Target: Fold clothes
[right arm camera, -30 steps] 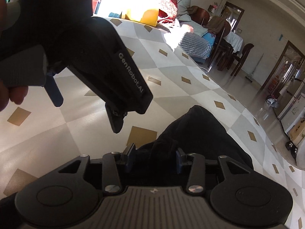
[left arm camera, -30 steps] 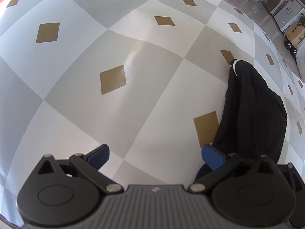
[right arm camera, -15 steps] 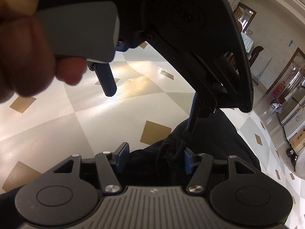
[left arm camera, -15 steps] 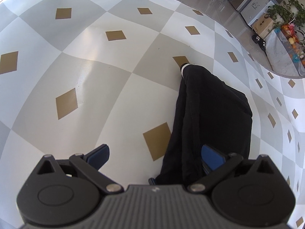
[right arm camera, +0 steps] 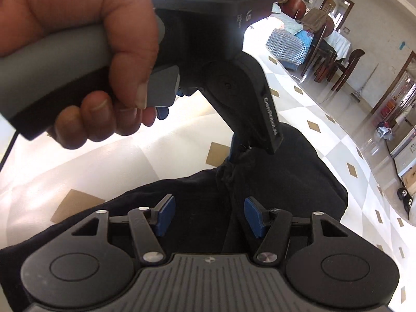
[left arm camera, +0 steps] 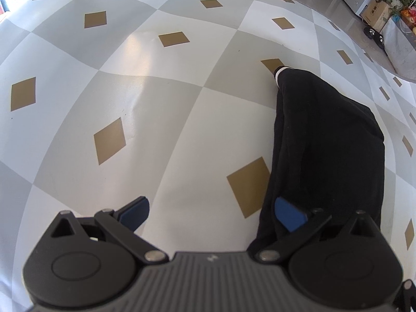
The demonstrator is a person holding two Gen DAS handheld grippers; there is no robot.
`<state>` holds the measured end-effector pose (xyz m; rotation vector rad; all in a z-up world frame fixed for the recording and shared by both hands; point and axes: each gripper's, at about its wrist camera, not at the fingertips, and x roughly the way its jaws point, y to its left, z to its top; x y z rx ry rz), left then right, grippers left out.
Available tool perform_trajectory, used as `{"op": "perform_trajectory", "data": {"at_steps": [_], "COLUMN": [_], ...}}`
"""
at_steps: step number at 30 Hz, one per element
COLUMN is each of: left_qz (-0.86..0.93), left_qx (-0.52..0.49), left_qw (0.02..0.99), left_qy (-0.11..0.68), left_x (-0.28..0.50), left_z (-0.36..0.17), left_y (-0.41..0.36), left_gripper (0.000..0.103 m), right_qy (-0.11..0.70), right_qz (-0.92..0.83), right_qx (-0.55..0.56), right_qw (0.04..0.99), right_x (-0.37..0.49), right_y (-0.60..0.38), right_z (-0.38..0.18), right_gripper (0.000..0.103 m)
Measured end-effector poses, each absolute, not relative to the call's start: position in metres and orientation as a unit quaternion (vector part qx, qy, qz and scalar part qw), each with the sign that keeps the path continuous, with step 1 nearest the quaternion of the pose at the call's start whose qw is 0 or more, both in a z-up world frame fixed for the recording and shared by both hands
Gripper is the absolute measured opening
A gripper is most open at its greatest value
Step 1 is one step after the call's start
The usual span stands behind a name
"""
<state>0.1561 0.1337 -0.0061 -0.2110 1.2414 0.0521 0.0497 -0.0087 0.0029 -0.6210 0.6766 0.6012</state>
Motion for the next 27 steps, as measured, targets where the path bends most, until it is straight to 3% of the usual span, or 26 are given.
{"op": "perform_trajectory", "data": {"at_steps": [11, 27], "left_qz": [0.039, -0.021], "left_qx": [-0.087, -0.087], "left_qw": [0.819, 0.828], "left_qy": [0.566, 0.553], "left_x": [0.146, 0.112], "left_z": [0.000, 0.033], "left_y": [0.132, 0.110], "left_gripper": [0.103, 0.103], "right_qy": [0.361, 0.415], "right_qz": [0.192, 0.069], "right_qx": [-0.208, -0.126], "right_qw": [0.889, 0.899], "right_x": [0.013, -0.022], "right_y": [-0.081, -0.179], "right_z": [0.040, 0.032], "right_gripper": [0.058, 0.058]}}
